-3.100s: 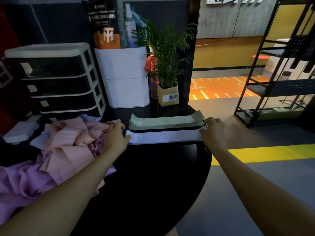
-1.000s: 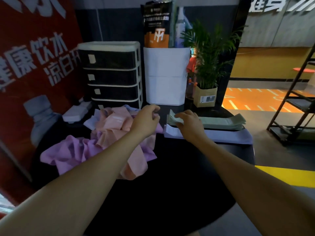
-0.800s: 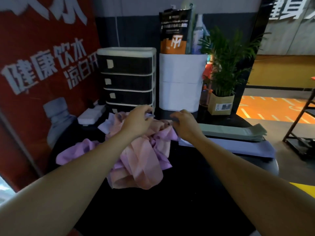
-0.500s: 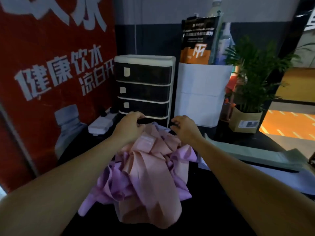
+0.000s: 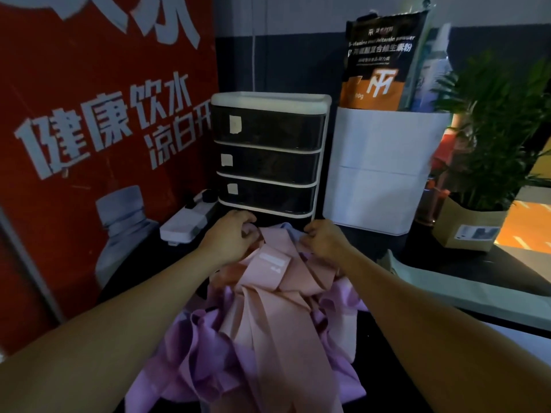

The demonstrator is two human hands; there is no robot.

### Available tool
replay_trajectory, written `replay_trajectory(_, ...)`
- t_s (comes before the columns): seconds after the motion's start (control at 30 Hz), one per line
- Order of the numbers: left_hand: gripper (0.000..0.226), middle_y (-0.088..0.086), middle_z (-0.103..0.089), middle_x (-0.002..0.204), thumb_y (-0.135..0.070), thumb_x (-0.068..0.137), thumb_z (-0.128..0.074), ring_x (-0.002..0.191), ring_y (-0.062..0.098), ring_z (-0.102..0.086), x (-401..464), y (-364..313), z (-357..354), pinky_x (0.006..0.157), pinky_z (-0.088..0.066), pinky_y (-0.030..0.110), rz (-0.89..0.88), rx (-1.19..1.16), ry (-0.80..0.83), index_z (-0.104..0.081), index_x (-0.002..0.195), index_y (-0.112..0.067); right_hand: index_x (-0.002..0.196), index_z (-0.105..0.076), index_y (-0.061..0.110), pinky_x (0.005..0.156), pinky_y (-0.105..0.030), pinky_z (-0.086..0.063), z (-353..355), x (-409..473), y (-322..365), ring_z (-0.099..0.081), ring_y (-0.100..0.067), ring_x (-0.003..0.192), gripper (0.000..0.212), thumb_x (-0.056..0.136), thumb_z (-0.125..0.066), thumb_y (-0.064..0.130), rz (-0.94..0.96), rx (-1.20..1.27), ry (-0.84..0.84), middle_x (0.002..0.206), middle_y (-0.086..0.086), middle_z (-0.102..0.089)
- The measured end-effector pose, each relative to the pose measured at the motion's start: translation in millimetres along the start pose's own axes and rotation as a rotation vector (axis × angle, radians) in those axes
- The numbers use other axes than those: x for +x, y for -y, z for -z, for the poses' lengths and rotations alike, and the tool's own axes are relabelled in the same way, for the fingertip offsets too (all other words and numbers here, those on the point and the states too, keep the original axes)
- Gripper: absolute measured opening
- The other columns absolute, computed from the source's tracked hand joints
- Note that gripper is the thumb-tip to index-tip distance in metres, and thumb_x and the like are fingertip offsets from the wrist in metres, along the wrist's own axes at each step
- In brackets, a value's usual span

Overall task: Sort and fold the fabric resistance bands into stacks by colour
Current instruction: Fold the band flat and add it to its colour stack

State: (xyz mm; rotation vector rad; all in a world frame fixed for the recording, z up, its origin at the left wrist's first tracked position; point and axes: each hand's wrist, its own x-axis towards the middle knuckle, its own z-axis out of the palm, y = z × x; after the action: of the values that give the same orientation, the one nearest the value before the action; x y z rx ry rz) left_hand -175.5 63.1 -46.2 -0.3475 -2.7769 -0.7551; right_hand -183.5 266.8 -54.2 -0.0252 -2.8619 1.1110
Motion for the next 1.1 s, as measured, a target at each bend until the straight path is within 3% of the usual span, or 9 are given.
replay_trajectory(0.1,0.036,0.007,-0.053,0.124,-0.025,0.089,-0.058,0.112,0.021,-0.052,-6.6,2.0,6.8,0.083,-0.032,0.018,-0.018,-0.007,-0.008,-0.056,0.123,-0.013,0.095,-0.07,0.003,0.068,-0.022,-0.04,2.9,-12.7,14.0,-0.056,-0.02,0.079,0.018,0.086,-0.062,0.016,0.039,0.112,-0.072,0.083,-0.01,-0.063)
replay_trajectory(0.2,0.038,0.008,-0.052,0.126,-0.022,0.09,-0.058,0.112,0.021,-0.053,-14.2,-6.1,22.5,0.086,-0.035,0.019,-0.043,-0.049,-0.052,-0.053,0.127,-0.013,0.097,-0.07,0.003,0.048,-0.01,-0.037,15.6,-21.6,35.5,-0.052,-0.016,0.078,0.02,0.086,-0.054,-0.002,0.156,0.121,-0.149,0.082,-0.005,-0.059)
replay_trajectory(0.3,0.04,0.012,-0.05,0.127,-0.015,0.09,-0.059,0.112,0.023,-0.053,-20.7,-19.1,42.7,0.085,-0.034,0.017,-0.088,-0.112,-0.087,-0.051,0.129,-0.008,0.095,-0.07,0.002,0.044,-0.009,-0.037,39.2,-29.3,64.7,-0.053,-0.016,0.075,0.021,0.086,-0.052,-0.005,0.248,0.225,-0.266,0.081,-0.004,-0.059)
replay_trajectory(0.5,0.049,0.008,-0.049,0.128,-0.018,0.087,-0.064,0.114,0.02,-0.052,-34.5,-57.1,77.5,0.089,-0.041,0.025,-0.164,-0.247,-0.162,-0.046,0.132,-0.009,0.098,-0.071,0.003,0.065,-0.021,-0.046,85.2,-63.9,110.3,-0.056,-0.015,0.078,0.019,0.086,-0.056,-0.002,0.377,0.313,-0.326,0.084,-0.003,-0.061)
replay_trajectory(0.6,0.051,0.005,-0.049,0.123,-0.012,0.085,-0.067,0.109,0.014,-0.051,-45.5,-77.8,90.9,0.085,-0.04,0.018,-0.217,-0.343,-0.172,-0.045,0.131,-0.009,0.101,-0.07,0.006,0.061,-0.009,-0.042,104.4,-81.6,123.9,-0.055,-0.008,0.077,0.02,0.088,-0.055,0.002,0.4,0.312,-0.345,0.086,0.002,-0.061)
replay_trajectory(0.7,0.047,-0.009,-0.051,0.107,-0.013,0.082,-0.07,0.096,0.004,-0.052,-55.1,-94.6,101.6,0.071,-0.04,0.002,-0.258,-0.419,-0.176,-0.05,0.125,-0.012,0.099,-0.071,0.006,0.068,-0.02,-0.044,120.1,-96.5,134.0,-0.055,-0.01,0.076,0.02,0.087,-0.055,0.003,0.413,0.316,-0.365,0.085,0.002,-0.062)
replay_trajectory(0.8,0.039,-0.016,-0.055,0.098,-0.017,0.081,-0.071,0.088,-0.005,-0.055,-65.2,-114.1,110.5,0.073,-0.044,0.004,-0.324,-0.522,-0.152,-0.053,0.116,-0.014,0.098,-0.071,0.005,0.062,-0.018,-0.042,133.2,-109.8,140.7,-0.052,-0.006,0.066,0.018,0.086,-0.058,0.002,0.427,0.345,-0.405,0.073,0.009,-0.058)
replay_trajectory(0.93,0.044,-0.01,-0.057,0.108,-0.023,0.08,-0.072,0.095,0.0,-0.057,-77.6,-140.9,117.9,0.078,-0.049,0.012,-0.358,-0.639,-0.156,-0.049,0.118,-0.018,0.099,-0.07,0.002,0.076,-0.032,-0.047,149.2,-128.2,144.2,-0.055,-0.017,0.082,0.017,0.087,-0.057,0.001,0.458,0.393,-0.421,0.087,-0.003,-0.061)
replay_trajectory(1.1,0.044,-0.002,-0.054,0.109,-0.006,0.085,-0.063,0.096,0.011,-0.055,-90.2,-162.0,118.3,0.074,-0.046,0.014,-0.382,-0.605,-0.186,-0.044,0.126,-0.009,0.102,-0.069,0.005,0.09,-0.045,-0.052,166.8,-158.3,137.2,-0.06,-0.026,0.094,0.017,0.089,-0.058,0.005,0.44,0.397,-0.409,0.096,-0.008,-0.063)
